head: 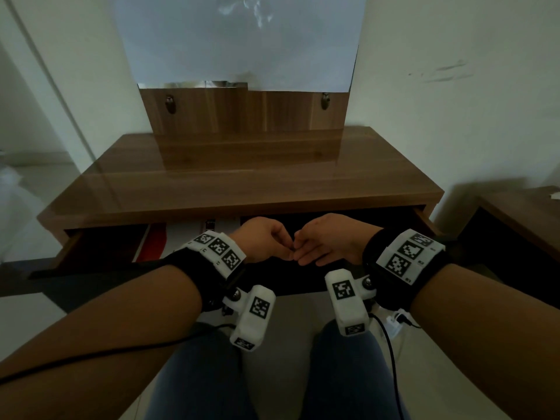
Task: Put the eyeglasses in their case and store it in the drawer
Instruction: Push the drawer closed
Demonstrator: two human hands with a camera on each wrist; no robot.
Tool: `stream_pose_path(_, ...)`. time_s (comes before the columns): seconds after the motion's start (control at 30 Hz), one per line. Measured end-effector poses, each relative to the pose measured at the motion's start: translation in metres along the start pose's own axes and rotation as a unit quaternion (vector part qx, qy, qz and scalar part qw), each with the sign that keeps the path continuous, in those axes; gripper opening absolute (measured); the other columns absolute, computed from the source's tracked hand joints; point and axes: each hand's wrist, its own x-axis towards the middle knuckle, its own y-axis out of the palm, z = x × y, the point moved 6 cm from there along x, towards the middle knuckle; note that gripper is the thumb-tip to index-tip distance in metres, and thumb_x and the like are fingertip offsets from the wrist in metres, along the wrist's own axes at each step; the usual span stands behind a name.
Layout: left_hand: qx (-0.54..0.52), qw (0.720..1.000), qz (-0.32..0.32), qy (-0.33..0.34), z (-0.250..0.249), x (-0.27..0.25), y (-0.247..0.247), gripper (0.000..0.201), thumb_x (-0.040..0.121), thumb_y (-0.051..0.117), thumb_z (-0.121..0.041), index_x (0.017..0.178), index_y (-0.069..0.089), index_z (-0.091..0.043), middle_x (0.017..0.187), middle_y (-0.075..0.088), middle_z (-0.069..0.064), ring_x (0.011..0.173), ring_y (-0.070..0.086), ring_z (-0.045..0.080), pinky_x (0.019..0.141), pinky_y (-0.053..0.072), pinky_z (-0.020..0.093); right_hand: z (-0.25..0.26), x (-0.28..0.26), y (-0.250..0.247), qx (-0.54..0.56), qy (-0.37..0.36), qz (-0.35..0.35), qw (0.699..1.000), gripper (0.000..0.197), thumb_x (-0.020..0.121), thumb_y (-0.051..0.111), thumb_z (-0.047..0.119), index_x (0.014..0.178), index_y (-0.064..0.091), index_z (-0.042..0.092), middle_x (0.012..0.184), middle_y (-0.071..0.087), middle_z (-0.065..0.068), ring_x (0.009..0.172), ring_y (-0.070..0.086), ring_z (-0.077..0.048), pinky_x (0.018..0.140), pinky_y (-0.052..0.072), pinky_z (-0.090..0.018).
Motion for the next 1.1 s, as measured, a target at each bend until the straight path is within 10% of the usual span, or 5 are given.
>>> stream_pose_path(0.33, -0.055, 0.998, -0.021, -0.016, -0.005, 0.008, -0.011, 0.014, 0.088, 0.064, -0.028, 0.078, 0.063, -0.019, 0.072, 0.07, -0.009, 0.051, 0.061, -0.006, 0.046, 0.042, 0.011, 0.005, 0.014, -0.008, 0.024, 0.03, -0.013, 0.999, 0.033, 0.095, 0.052, 0.038, 0.089, 0.068, 0.01, 0.097, 0.077, -0.004, 0.097, 0.071, -0.018, 0.107, 0.039, -0.046)
stream_pose_path(0.57, -0.097, 0.99, 0.067, -0.08, 0.01, 0.008, 0.001, 0.024, 0.092, 0.058, -0.029, 0.095, 0.075, -0.012, 0.095, 0.076, -0.003, 0.079, 0.071, 0.003, 0.058, 0.049, 0.013, 0.013, 0.026, -0.012, 0.015, 0.018, -0.038, 0.999, 0.035, 0.095, 0.051, 0.035, 0.082, 0.073, 0.011, 0.09, 0.077, -0.003, 0.093, 0.071, -0.016, 0.106, 0.038, -0.044)
stream_pose_path(0.73, -0.098, 0.989, 0.06, -0.091, 0.018, 0.017, -0.004, 0.023, 0.09, 0.061, -0.032, 0.092, 0.078, -0.017, 0.097, 0.077, -0.004, 0.097, 0.071, 0.012, 0.094, 0.05, 0.031, 0.018, 0.033, -0.011, -0.003, 0.027, -0.037, 0.999, 0.035, 0.096, 0.051, 0.035, 0.082, 0.072, 0.011, 0.086, 0.076, -0.002, 0.089, 0.069, -0.014, 0.1, 0.034, -0.042)
stream_pose_path(0.9, -0.064, 0.994, 0.049, -0.079, 0.013, 0.022, -0.011, 0.027, 0.089, 0.06, -0.039, 0.097, 0.077, -0.019, 0.098, 0.073, -0.002, 0.093, 0.068, 0.013, 0.074, 0.049, 0.024, 0.026, 0.036, -0.013, -0.011, 0.024, -0.044, 0.999, 0.032, 0.099, 0.049, 0.032, 0.096, 0.067, 0.006, 0.106, 0.072, -0.007, 0.081, 0.064, -0.009, 0.053, 0.035, -0.016)
stream_pose_path(1.1, -0.029, 0.995, 0.056, -0.077, 0.011, 0.028, -0.013, 0.027, 0.091, 0.054, -0.043, 0.096, 0.075, -0.026, 0.06, 0.048, 0.002, 0.044, 0.039, 0.01, 0.049, 0.034, 0.024, 0.025, 0.048, -0.014, -0.029, 0.02, -0.021, 0.999, 0.03, 0.097, 0.049, 0.036, 0.095, 0.065, 0.011, 0.125, 0.065, -0.004, 0.112, 0.056, -0.019, 0.068, 0.036, -0.022)
